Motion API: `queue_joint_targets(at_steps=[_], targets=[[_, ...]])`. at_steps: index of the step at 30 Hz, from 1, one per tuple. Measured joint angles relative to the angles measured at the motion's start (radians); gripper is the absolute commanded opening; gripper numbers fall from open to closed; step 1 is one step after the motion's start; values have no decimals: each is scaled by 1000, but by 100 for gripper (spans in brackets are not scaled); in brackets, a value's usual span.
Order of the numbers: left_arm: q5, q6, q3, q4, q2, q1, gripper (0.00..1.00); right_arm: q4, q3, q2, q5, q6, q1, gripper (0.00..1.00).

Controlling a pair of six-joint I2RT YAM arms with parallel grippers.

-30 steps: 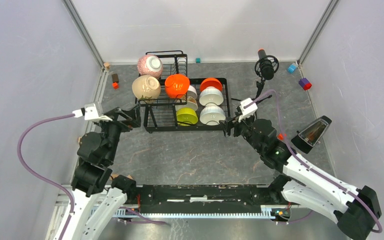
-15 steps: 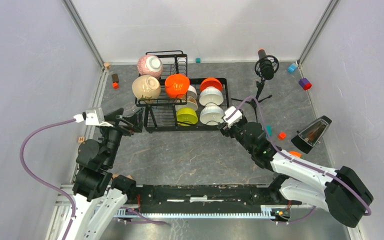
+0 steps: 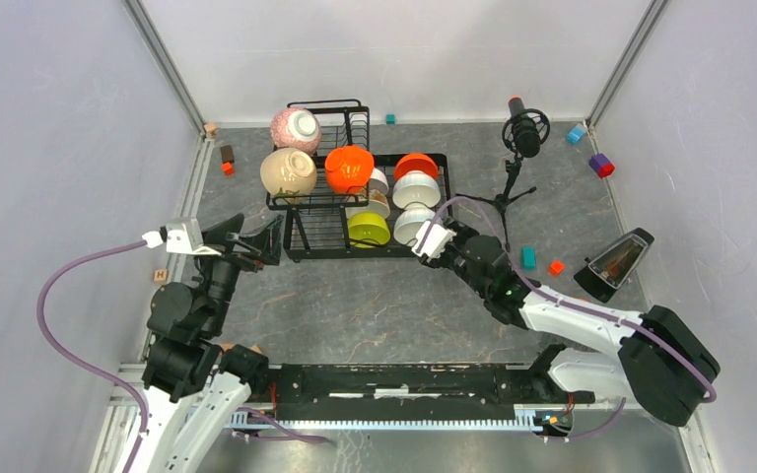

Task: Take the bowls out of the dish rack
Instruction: Pick up the bowl from the dish rack.

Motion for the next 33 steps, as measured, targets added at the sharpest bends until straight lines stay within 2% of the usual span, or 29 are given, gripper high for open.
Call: queue_joint_targets(at_steps=[10,19,33], targets=[[-5,5,-1,5,-16,-12,100,-32,100,123,40,-193,4,58],[-13,6,-2,5,-30,-17,100,-10,112,212,98,-257,4,53],[-28,6,-3,5,-30,-17,100,127,135,319,164,-315,4,44]])
